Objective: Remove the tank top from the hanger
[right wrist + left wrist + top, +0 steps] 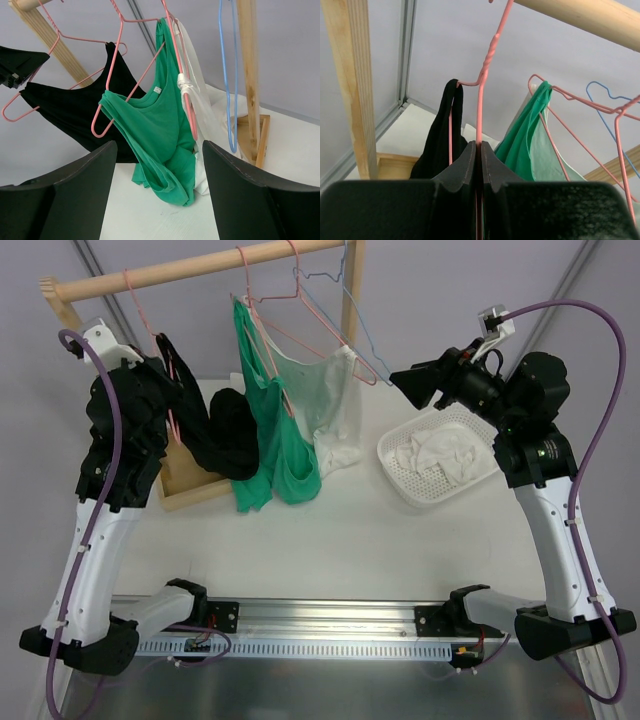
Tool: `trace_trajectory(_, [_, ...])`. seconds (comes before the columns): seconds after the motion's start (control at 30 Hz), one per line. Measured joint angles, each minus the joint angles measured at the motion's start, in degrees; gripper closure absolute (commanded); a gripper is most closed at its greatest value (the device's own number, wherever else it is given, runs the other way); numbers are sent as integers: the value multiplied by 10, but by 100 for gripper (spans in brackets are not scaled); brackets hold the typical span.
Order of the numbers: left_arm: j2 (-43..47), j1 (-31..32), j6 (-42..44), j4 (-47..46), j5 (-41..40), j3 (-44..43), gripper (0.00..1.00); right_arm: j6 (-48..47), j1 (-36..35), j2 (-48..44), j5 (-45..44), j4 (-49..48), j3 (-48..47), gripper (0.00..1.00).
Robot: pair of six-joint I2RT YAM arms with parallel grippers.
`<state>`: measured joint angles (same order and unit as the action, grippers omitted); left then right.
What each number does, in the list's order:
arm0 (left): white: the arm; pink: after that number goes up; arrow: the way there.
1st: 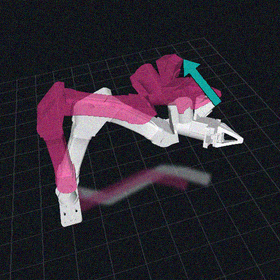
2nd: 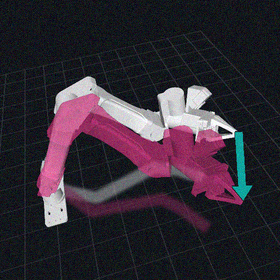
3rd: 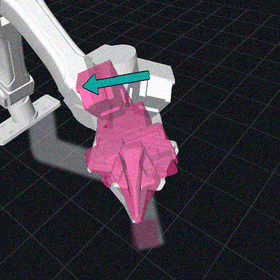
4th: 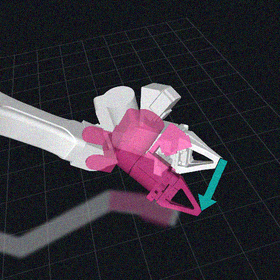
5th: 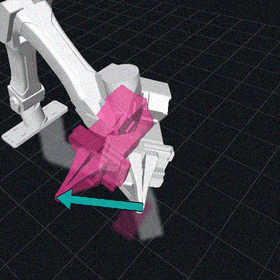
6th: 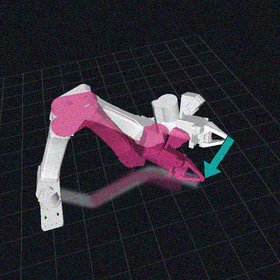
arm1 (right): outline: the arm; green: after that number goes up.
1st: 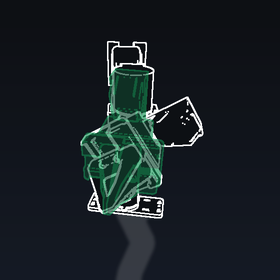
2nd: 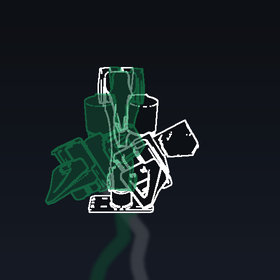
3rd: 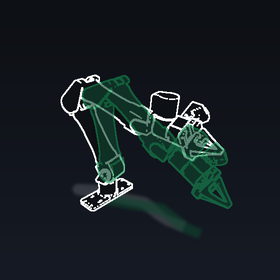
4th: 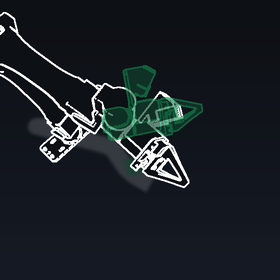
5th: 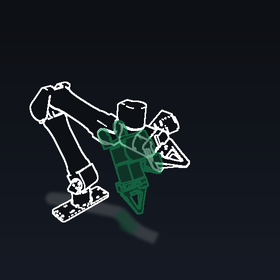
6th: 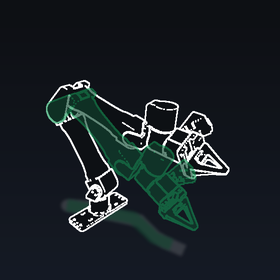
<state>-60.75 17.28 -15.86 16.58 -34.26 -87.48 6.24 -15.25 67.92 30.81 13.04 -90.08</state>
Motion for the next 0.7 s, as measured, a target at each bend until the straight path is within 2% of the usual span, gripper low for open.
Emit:
trace_trajectory(0.27, [-45, -83, -49, 5, 101, -24, 100, 0, 0, -3, 1, -4, 8, 26])
trace_trajectory(0.5, [-115, -88, -53, 24, 143, -101, 100, 0, 0, -9, 0, -5, 15, 26])
trace_trajectory(0.7, [-122, -88, -52, 23, 149, -140, 100, 0, 0, -17, 0, -6, 24, 26])
